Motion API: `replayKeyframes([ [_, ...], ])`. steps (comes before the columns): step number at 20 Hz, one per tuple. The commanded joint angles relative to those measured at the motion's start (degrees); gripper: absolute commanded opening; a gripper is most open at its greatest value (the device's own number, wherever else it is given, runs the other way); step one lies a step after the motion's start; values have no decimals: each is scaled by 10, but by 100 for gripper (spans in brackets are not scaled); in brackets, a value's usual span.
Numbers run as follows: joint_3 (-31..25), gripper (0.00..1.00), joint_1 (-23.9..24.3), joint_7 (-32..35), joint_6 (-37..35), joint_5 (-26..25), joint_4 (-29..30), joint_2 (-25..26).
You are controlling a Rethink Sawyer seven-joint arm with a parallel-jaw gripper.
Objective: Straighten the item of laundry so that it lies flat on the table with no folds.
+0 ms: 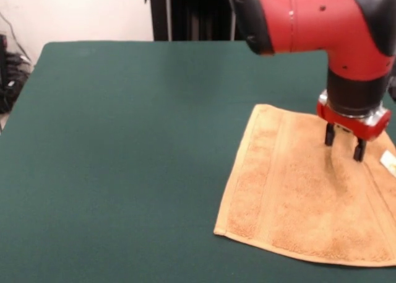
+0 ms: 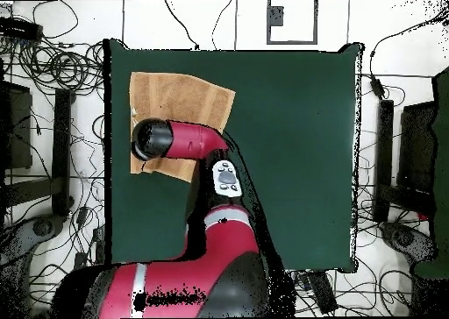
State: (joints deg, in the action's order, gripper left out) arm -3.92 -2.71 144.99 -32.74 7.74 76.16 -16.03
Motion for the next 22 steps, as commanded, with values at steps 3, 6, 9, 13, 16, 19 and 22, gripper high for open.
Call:
replayKeyframes([
  [3,77,100,-145,79,30,-69,11,160],
  [6,98,100,-160,84,127,-81,-11,197],
  [9,114,100,-169,86,190,-86,-24,223],
  [13,83,100,-135,39,206,-94,-12,220],
  [16,85,100,-135,43,209,-90,-13,222],
  [19,88,100,-136,48,201,-85,-16,223],
  [22,76,100,-125,43,204,-83,-11,222],
])
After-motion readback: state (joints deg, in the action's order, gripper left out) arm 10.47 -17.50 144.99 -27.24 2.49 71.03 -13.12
